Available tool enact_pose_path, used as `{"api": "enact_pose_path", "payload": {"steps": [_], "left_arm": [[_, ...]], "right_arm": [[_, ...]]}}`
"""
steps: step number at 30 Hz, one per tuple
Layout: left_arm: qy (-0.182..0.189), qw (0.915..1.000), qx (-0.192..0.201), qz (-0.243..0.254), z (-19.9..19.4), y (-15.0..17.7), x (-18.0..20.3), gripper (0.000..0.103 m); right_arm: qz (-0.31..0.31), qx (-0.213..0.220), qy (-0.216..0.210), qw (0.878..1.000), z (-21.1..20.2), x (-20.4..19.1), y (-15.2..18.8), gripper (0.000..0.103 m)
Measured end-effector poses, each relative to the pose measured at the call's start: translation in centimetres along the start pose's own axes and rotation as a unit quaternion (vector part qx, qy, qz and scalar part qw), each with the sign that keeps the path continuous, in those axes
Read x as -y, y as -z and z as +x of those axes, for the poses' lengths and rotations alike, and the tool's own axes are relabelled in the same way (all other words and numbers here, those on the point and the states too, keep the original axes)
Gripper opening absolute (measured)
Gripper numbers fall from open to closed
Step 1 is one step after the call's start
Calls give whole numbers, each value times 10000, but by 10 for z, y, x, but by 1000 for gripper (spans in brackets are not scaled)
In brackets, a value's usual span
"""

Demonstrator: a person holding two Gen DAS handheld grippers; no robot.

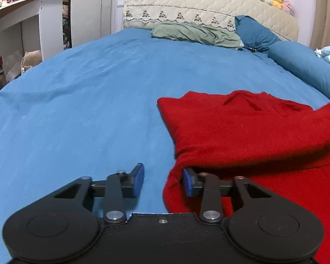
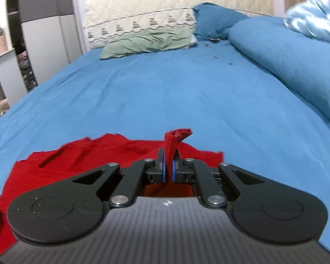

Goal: Fold small clothes

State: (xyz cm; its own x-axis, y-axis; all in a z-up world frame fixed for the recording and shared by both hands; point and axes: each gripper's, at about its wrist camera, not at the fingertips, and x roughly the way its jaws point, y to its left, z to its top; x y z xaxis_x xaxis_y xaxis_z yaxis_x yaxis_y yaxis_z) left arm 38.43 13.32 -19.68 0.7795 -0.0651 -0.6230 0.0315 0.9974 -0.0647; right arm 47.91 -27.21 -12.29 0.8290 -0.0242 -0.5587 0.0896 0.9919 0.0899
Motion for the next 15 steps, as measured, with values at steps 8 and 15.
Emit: {"api": "enact_pose_path", "payload": {"steps": [8, 15], "left_arm": [[147, 9997, 97, -142, -33, -5, 4, 34], [840, 9952, 485, 160, -35, -24, 33, 75]], "right_arm": [[228, -583, 218, 9978, 15, 26, 58, 27], [-38, -146, 72, 9999, -14, 16, 65, 75]]}}
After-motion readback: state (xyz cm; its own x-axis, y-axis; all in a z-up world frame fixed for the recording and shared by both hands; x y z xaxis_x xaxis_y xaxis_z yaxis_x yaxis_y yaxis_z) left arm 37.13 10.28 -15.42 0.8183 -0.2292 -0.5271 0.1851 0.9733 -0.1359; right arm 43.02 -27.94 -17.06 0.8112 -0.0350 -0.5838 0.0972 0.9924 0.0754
